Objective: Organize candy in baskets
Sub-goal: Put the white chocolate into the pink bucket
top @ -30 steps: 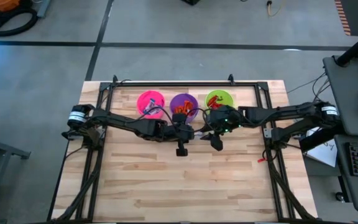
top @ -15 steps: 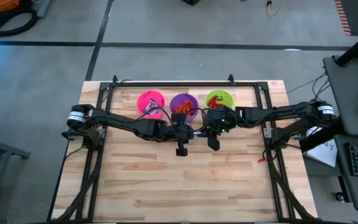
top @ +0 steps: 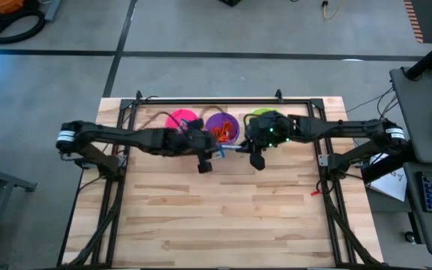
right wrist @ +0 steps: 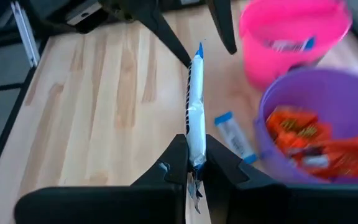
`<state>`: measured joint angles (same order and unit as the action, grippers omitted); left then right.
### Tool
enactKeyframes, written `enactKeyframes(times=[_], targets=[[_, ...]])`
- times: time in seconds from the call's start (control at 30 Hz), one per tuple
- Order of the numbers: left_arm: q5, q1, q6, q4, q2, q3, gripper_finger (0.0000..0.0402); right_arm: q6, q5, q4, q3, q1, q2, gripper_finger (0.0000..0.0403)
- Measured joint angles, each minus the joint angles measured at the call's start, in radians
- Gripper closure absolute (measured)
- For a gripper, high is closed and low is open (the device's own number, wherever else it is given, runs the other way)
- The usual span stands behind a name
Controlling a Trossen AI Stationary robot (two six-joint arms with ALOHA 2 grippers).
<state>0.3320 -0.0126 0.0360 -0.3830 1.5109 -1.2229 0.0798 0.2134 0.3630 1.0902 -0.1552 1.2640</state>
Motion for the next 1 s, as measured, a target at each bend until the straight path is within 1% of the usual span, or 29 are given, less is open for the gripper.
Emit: enactKeyframes(times=[0.13,0.23,0.3,0.4,0.5,0.63,0.7,0.73,0.8,0.87,1.0], targets=[[0.007,0.018,-0.044,0.048,-0.124,0.092,0.0274,-0.027,0.000,0.000,0.054,-0.023,0.000,0.0383],[0.058,0.023,-0.072,0.015,-0.214,0.168,0.0274,-0.040,-0.002,-0.013,0.078,-0.038,0.000,0.0383],[0.092,0.024,-0.096,-0.014,-0.276,0.216,0.0274,-0.037,0.000,-0.045,0.081,-0.045,0.000,0.0383],[0.105,0.025,-0.163,0.010,-0.371,0.271,0.0274,-0.017,0.026,-0.129,0.080,-0.050,0.000,0.0383],[0.099,0.024,-0.230,0.172,-0.452,0.322,0.0274,0.007,0.067,-0.237,0.076,-0.048,0.000,0.0384],[0.043,0.023,-0.264,0.555,-0.516,0.406,0.0274,0.048,0.100,-0.402,0.068,-0.041,0.000,0.0383],[0.025,0.020,-0.263,0.740,-0.519,0.451,0.0274,0.066,0.101,-0.480,0.068,-0.041,0.000,0.0380],[0.010,0.019,-0.264,0.801,-0.519,0.471,0.0274,0.078,0.101,-0.519,0.068,-0.041,0.000,0.0378],[-0.010,0.017,-0.270,0.902,-0.505,0.496,0.0274,0.091,0.101,-0.589,0.068,-0.041,0.000,0.0377],[-0.018,0.015,-0.295,0.953,-0.490,0.516,0.0274,0.099,0.101,-0.642,0.068,-0.041,0.000,0.0377],[-0.021,0.014,-0.313,1.047,-0.422,0.517,0.0274,0.099,0.101,-0.664,0.068,-0.041,0.000,0.0378]])
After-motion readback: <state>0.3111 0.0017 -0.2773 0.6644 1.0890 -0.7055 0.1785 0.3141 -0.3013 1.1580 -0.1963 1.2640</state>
